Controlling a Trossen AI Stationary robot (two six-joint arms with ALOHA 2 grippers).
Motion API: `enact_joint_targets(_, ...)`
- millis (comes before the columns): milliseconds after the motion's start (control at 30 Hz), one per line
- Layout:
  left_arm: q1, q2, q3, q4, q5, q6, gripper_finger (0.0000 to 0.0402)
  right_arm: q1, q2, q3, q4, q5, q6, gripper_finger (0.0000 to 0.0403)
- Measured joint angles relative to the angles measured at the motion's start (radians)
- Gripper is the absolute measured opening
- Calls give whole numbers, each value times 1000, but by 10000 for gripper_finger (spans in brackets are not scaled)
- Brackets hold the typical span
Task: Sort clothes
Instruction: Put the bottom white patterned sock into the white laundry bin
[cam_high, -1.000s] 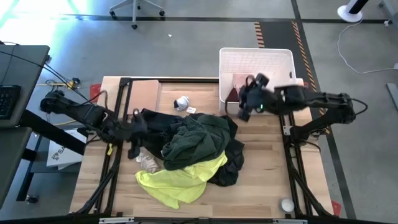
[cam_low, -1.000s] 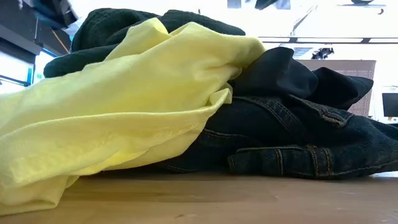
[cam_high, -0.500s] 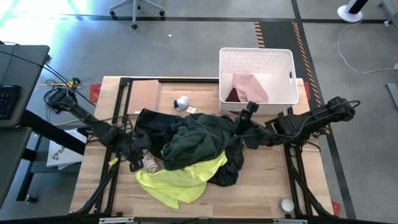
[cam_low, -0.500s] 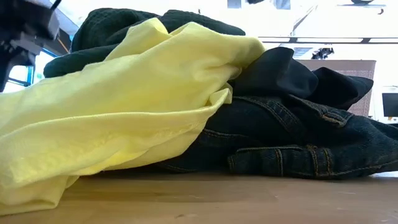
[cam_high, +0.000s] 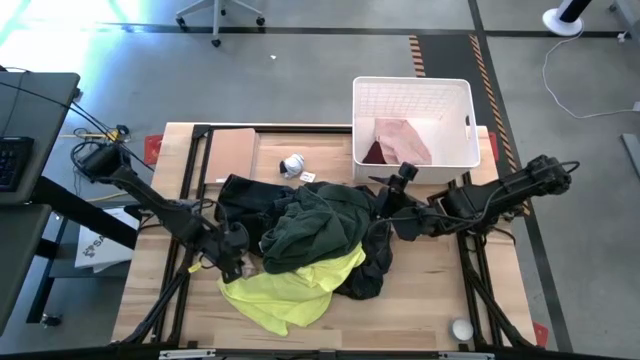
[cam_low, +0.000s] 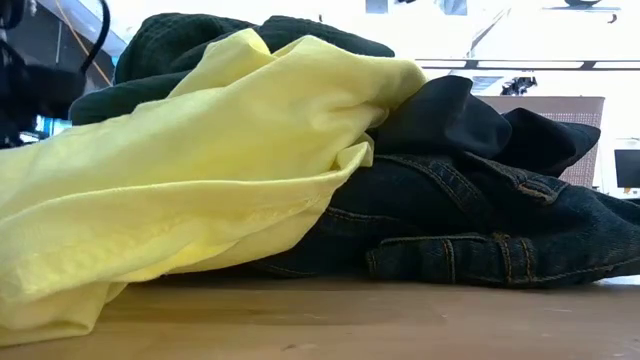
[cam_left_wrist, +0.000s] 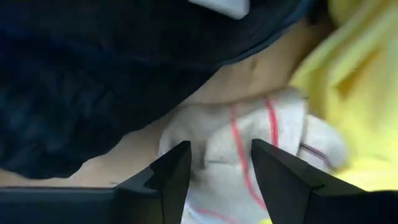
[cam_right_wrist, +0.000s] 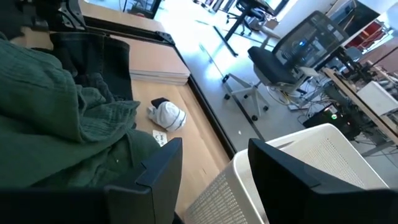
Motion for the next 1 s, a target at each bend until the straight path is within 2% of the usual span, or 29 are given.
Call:
enact_joint_targets(167, 1, 62, -58, 84, 59, -19, 185, 0, 0, 0, 1, -2, 0, 181)
enact_joint_targets(267, -5, 72, -59, 80, 49, -20, 170, 0, 0, 0, 2, -9, 0, 181)
enact_joint_targets(367, -6, 63, -45, 53, 26, -6, 118, 0, 0, 0, 9, -10, 0, 181)
enact_joint_targets(467, -3, 36, -12, 7, 26, 17, 38, 1, 0, 0, 18, -10, 1, 181)
enact_joint_targets(500, -3, 26, 2, -17, 27, 19, 22, 2, 0, 0, 26, -10, 0, 181)
enact_joint_targets(567, -3, -3, 41, -88, 16, 21, 16, 8, 0, 0, 40, -10, 0, 181)
enact_joint_targets(700, -1, -67, 182, -207, -110, 27, 16, 25, 0, 0, 64, -8, -5, 181)
enact_joint_targets(800, 17, -107, 311, -207, -248, 122, 7, 40, 0, 0, 67, 14, 7, 181)
enact_joint_targets(900, 45, -130, 430, -175, -398, 290, 6, 62, 0, 0, 70, 59, 15, 181)
enact_joint_targets(1000, 101, -132, 515, -34, -483, 537, 6, 103, 0, 0, 74, 151, 8, 181)
